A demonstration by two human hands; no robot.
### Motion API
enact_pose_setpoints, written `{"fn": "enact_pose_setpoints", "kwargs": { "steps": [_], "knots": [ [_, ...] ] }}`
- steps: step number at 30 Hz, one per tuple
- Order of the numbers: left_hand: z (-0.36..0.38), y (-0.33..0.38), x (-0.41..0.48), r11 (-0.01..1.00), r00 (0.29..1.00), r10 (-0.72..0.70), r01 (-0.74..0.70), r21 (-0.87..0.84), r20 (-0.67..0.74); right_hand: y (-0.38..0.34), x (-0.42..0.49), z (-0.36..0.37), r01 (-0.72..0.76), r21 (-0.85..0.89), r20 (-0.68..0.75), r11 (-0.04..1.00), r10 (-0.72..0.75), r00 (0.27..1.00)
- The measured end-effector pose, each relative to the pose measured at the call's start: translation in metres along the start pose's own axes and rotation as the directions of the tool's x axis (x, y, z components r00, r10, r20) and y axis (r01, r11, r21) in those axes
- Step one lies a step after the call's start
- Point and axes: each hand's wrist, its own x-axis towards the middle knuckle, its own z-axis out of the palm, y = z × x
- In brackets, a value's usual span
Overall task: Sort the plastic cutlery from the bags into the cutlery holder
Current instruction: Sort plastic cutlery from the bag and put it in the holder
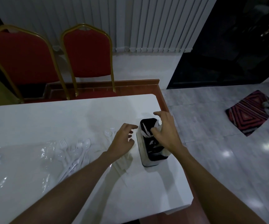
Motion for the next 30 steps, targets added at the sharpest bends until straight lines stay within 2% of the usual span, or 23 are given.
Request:
{"fn": "enact_pose_setpoints", "kwargs": {
  "steps": [3, 4, 6, 8, 10, 12, 15, 17, 19, 24, 30],
  "knots": [
    [-0.016, -0.020, -0.011, 0.997, 0.983, -0.077, 0.077, -0.003, -0.166, -0.032, 0.001, 0.016, 0.147, 0.023, -0.105, 0.989, -0.144, 0.984],
    [-0.024, -0.036, -0.017, 0.991, 0.967, -0.132, 0.135, 0.002, -0.216, -0.045, 0.001, 0.032, 0.177, 0.059, -0.100, 0.982, -0.170, 0.980],
    [-0.031, -0.052, -0.025, 0.970, 0.938, -0.229, 0.243, 0.024, -0.260, -0.059, -0.003, 0.050, 0.156, 0.145, -0.031, 0.977, -0.153, 0.988],
    [-0.033, -0.069, -0.035, 0.936, 0.912, -0.323, 0.347, 0.056, -0.252, -0.064, -0.011, 0.075, 0.111, 0.150, 0.055, 0.982, -0.120, 0.991],
    [-0.028, -0.088, -0.043, 0.871, 0.864, -0.455, 0.482, 0.092, -0.216, -0.057, -0.019, 0.108, 0.025, 0.083, 0.148, 0.996, -0.038, 0.988],
    [-0.018, -0.093, -0.052, 0.787, 0.794, -0.582, 0.605, 0.126, -0.175, -0.042, -0.031, 0.131, -0.106, -0.034, 0.222, 0.994, 0.111, 0.969],
    [0.002, -0.101, -0.067, 0.686, 0.702, -0.704, 0.712, 0.153, -0.109, -0.013, -0.049, 0.162, -0.286, -0.147, 0.298, 0.947, 0.318, 0.900],
    [0.013, -0.107, -0.074, 0.673, 0.685, -0.723, 0.728, 0.133, -0.092, -0.003, -0.060, 0.173, -0.364, -0.181, 0.346, 0.914, 0.406, 0.846],
    [0.018, -0.109, -0.076, 0.690, 0.701, -0.706, 0.713, 0.124, -0.106, -0.001, -0.068, 0.175, -0.387, -0.180, 0.358, 0.904, 0.426, 0.831],
    [-0.002, -0.107, -0.070, 0.688, 0.687, -0.709, 0.723, 0.054, -0.159, -0.006, -0.065, 0.184, -0.332, -0.059, 0.415, 0.941, 0.326, 0.850],
    [-0.038, -0.123, -0.066, 0.687, 0.669, -0.705, 0.726, 0.008, -0.235, -0.015, -0.053, 0.189, -0.388, 0.070, 0.312, 0.919, 0.349, 0.884]
  ]
}}
